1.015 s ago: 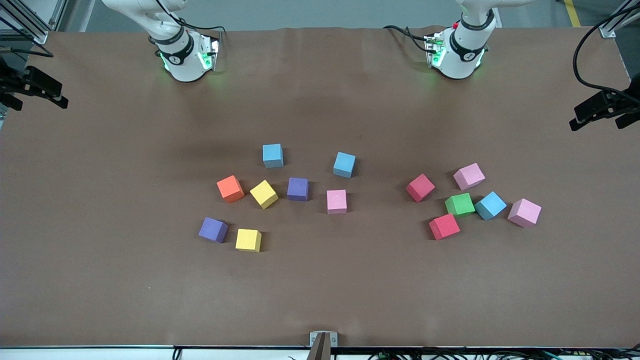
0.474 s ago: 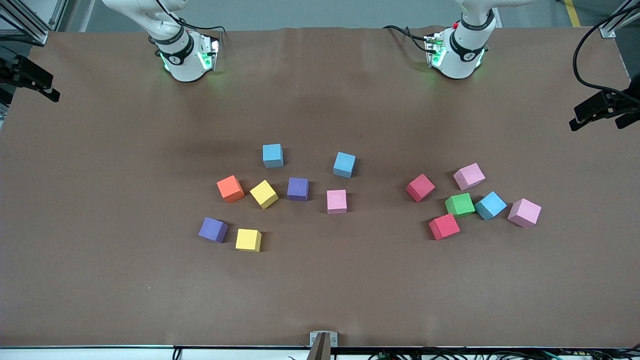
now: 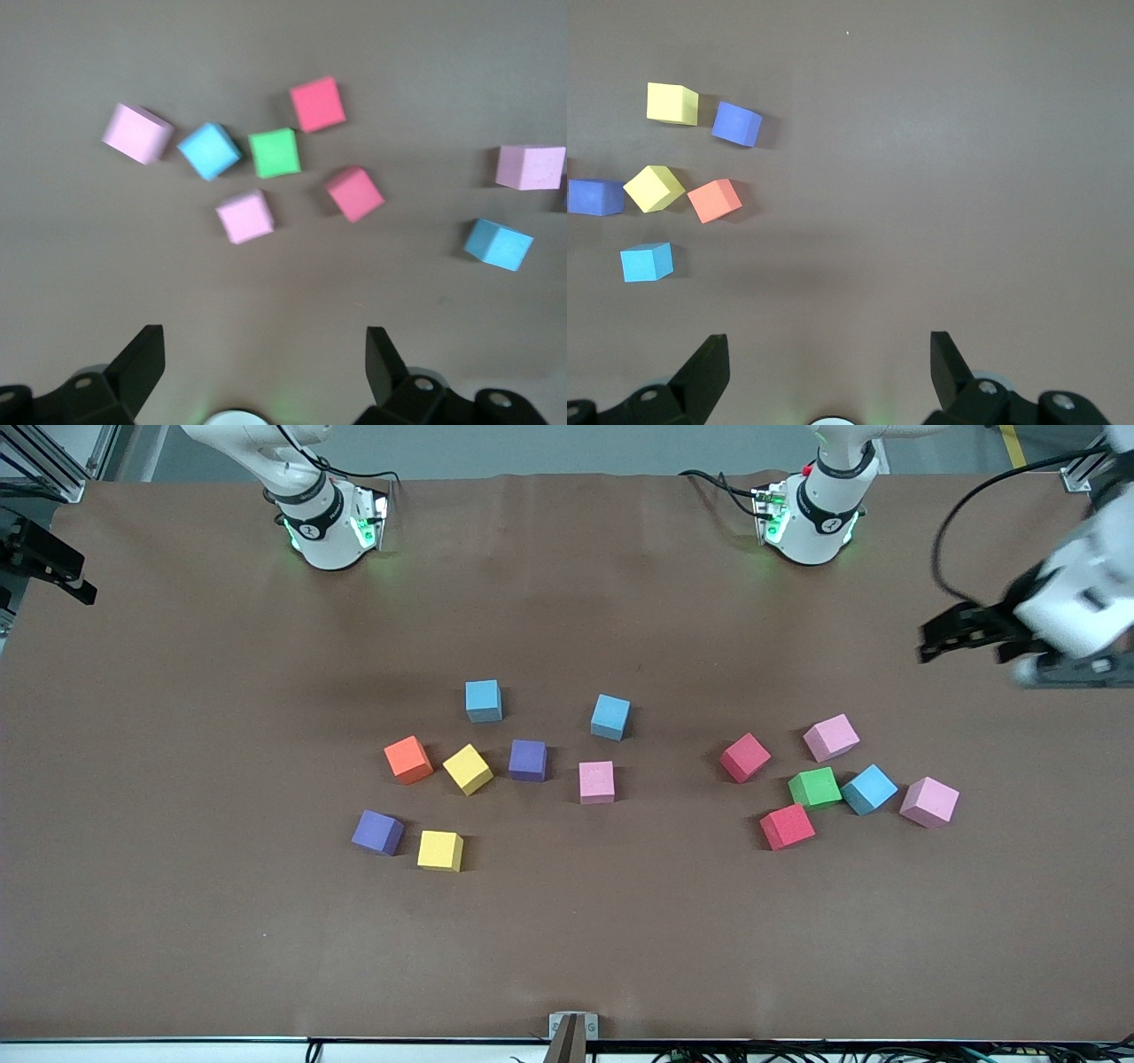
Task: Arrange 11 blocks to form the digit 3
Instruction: 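Reach the left gripper toward the light blue cube, then lower the left gripper over the light blue cube and close it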
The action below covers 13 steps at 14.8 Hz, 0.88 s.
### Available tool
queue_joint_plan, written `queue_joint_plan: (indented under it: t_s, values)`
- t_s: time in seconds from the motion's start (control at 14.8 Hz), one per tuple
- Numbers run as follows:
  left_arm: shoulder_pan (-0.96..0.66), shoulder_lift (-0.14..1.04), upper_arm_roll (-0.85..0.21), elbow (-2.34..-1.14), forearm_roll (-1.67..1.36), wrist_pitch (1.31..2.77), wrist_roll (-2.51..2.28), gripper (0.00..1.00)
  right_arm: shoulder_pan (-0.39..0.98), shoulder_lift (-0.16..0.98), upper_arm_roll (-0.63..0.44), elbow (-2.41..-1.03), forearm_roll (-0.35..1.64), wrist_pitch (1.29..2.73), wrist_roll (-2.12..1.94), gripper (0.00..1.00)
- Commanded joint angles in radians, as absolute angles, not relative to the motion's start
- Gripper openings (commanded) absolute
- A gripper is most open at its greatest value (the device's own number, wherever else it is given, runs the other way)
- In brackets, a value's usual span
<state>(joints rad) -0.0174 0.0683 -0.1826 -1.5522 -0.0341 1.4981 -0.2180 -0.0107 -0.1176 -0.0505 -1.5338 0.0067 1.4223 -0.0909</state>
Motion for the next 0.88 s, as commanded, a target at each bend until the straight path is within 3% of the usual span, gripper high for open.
queue_joint_plan:
  t_s: [0.0,0.27,0.81]
  values:
    - [-0.018,0.153,-0.296,-1.54,-0.048,1.532,-0.366,1.0,-0.018,-0.106,-0.048,-1.513,0.02,1.408,-0.097,1.0]
    - [-0.07,0.256,-0.391,-1.574,-0.034,1.675,-0.553,1.0,-0.021,-0.086,-0.049,-1.496,0.017,1.396,-0.098,1.0]
    - [-0.314,0.322,-0.391,-1.877,0.047,2.173,-0.772,1.0,-0.018,-0.057,-0.049,-1.457,0.012,1.373,-0.1,1.0]
